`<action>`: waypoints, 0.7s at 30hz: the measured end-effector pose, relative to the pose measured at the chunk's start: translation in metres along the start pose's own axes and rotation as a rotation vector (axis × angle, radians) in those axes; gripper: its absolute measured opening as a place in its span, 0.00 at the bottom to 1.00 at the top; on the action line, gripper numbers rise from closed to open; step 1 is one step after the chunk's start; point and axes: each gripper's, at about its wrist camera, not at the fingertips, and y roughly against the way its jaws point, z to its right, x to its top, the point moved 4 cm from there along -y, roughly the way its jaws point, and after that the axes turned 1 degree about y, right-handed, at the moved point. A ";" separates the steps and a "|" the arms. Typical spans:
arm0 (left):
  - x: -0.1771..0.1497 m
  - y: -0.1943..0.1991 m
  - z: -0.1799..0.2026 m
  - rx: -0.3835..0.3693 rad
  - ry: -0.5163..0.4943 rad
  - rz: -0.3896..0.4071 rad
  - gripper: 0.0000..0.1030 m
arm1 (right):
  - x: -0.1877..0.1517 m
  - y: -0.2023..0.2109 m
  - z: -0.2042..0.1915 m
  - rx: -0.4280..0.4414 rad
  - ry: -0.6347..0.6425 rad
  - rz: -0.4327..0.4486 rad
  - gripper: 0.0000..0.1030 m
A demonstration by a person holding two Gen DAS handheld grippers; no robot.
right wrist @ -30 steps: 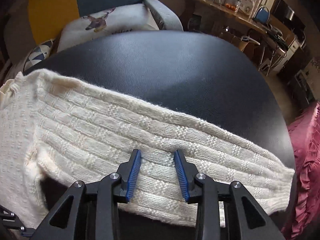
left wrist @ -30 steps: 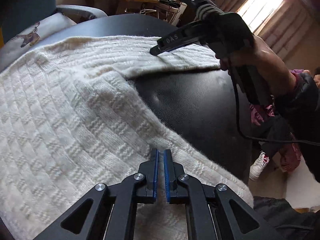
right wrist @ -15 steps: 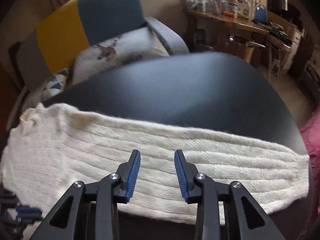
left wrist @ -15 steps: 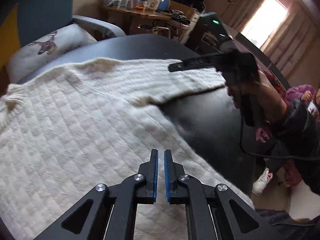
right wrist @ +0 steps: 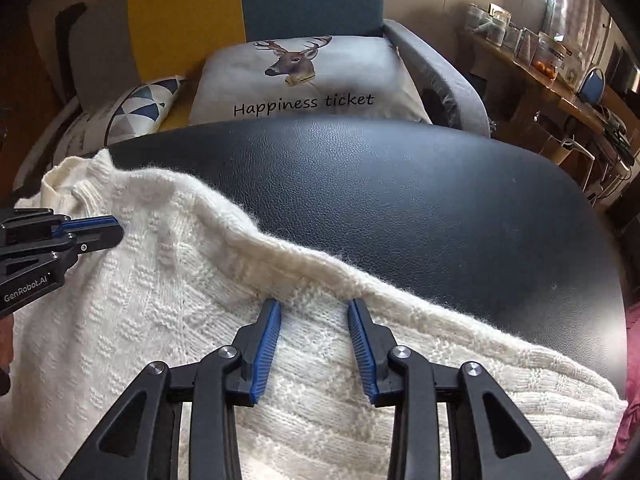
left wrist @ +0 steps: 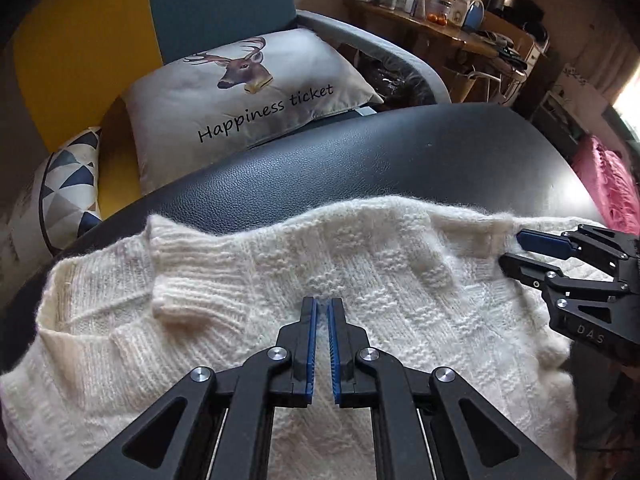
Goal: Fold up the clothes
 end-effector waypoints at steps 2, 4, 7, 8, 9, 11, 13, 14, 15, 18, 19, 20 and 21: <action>0.000 0.003 -0.002 -0.003 0.034 0.015 0.06 | -0.010 0.028 0.033 0.097 -0.163 0.085 0.33; 0.000 0.012 -0.003 -0.001 0.047 0.052 0.07 | -0.040 0.059 0.091 0.232 -0.429 0.162 0.35; -0.005 0.039 -0.012 -0.086 0.135 0.122 0.14 | -0.113 0.101 0.180 0.312 -0.788 0.271 0.36; -0.007 0.050 -0.016 -0.129 0.170 0.145 0.19 | -0.138 0.114 0.211 0.337 -0.907 0.307 0.36; -0.011 0.060 -0.019 -0.146 0.194 0.163 0.27 | -0.163 0.126 0.238 0.323 -0.999 0.346 0.38; -0.021 0.076 -0.023 -0.166 0.225 0.183 0.30 | -0.209 0.141 0.280 0.251 -1.147 0.383 0.38; -0.031 0.085 -0.026 -0.175 0.243 0.185 0.31 | -0.239 0.141 0.307 0.260 -1.275 0.405 0.38; -0.037 0.087 -0.027 -0.165 0.249 0.182 0.31 | -0.243 0.138 0.313 0.265 -1.294 0.410 0.38; -0.043 0.088 -0.028 -0.161 0.261 0.176 0.31 | -0.245 0.136 0.317 0.269 -1.308 0.414 0.36; -0.065 0.085 -0.033 -0.153 0.297 0.139 0.32 | -0.245 0.129 0.327 0.270 -1.325 0.420 0.35; -0.072 0.084 -0.033 -0.144 0.297 0.129 0.32 | -0.241 0.128 0.327 0.260 -1.311 0.418 0.36; -0.079 0.082 -0.034 -0.139 0.300 0.117 0.33 | -0.235 0.125 0.326 0.256 -1.300 0.415 0.36; -0.086 0.080 -0.035 -0.140 0.304 0.103 0.33 | -0.230 0.122 0.324 0.252 -1.289 0.413 0.36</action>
